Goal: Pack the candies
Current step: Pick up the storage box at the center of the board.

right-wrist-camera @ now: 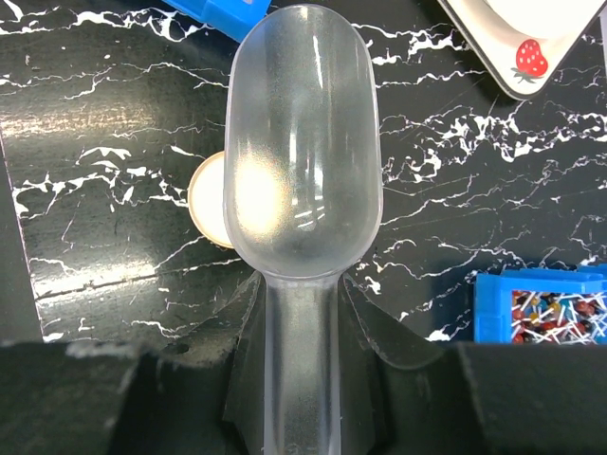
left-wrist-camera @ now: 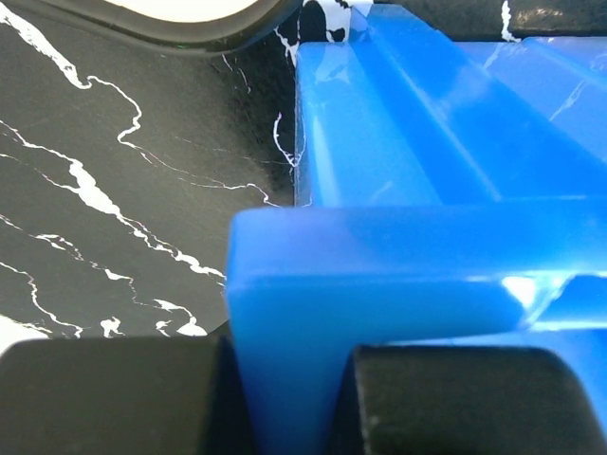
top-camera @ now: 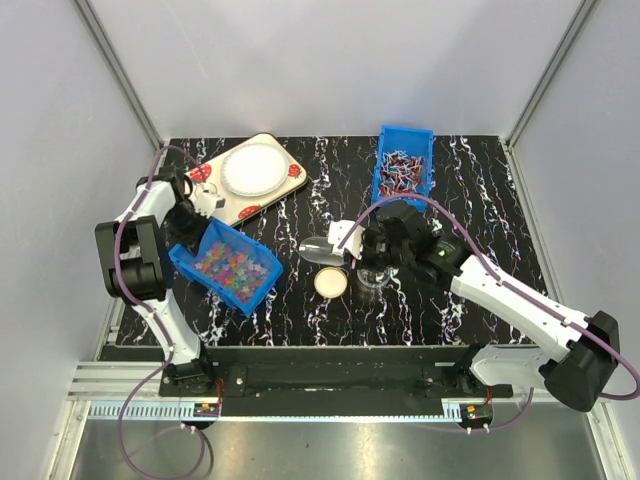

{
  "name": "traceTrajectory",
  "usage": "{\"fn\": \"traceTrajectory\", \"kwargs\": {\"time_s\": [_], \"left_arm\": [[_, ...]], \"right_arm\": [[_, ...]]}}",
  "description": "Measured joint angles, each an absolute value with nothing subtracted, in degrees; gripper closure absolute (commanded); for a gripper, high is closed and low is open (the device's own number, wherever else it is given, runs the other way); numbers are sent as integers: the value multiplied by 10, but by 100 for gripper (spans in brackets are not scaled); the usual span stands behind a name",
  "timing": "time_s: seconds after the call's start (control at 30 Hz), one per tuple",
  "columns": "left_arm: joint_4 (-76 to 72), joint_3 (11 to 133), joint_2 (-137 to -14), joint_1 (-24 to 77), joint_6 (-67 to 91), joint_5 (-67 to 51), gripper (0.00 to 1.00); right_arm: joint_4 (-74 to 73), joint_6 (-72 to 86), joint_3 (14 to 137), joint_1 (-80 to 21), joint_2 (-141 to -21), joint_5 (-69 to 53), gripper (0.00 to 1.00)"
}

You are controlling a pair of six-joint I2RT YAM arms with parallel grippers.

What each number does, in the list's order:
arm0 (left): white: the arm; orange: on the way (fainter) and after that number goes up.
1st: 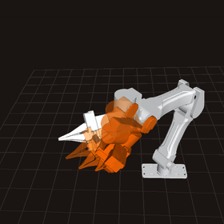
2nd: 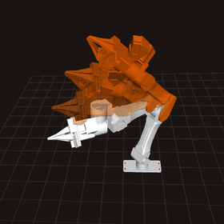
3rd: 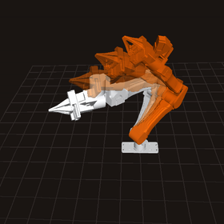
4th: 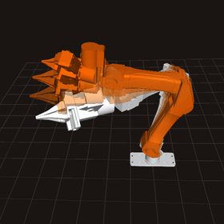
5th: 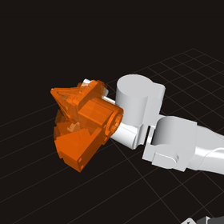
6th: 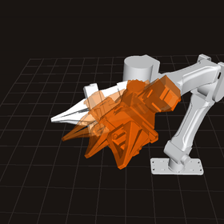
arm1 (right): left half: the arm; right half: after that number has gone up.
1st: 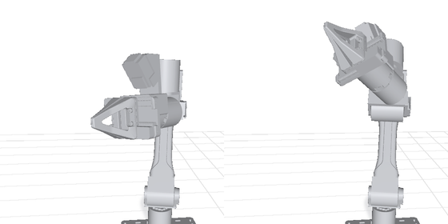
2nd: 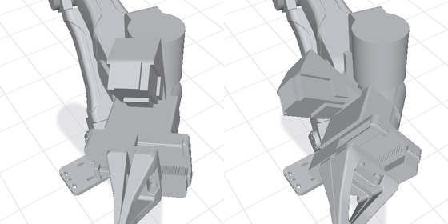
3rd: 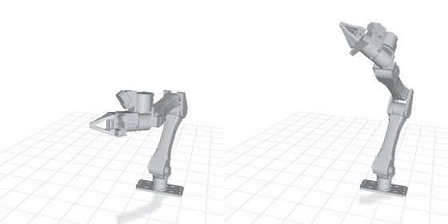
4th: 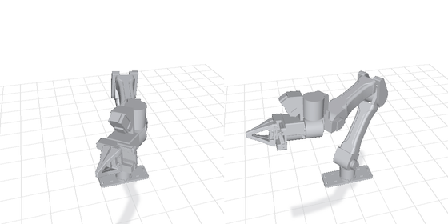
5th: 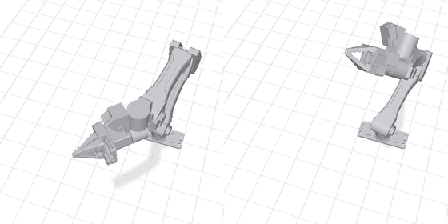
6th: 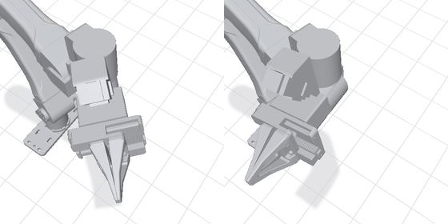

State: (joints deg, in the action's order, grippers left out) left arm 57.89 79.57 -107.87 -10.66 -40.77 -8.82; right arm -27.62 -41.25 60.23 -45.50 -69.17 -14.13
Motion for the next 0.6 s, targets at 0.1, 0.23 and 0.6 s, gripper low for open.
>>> {"fn": "traceTrajectory", "kwargs": {"time_s": [0.1, 0.23, 0.6], "left_arm": [[584, 796, -1077, -108, -397, -99, 100], [586, 797, -1071, -108, -366, -130, 100], [543, 828, -1004, -69, -252, -214, 100]], "right_arm": [[-294, -417, 623, -455, -692, -141, 100], [-315, -423, 666, -456, -697, -141, 100], [-378, -443, 781, -493, -761, -106, 100]]}}
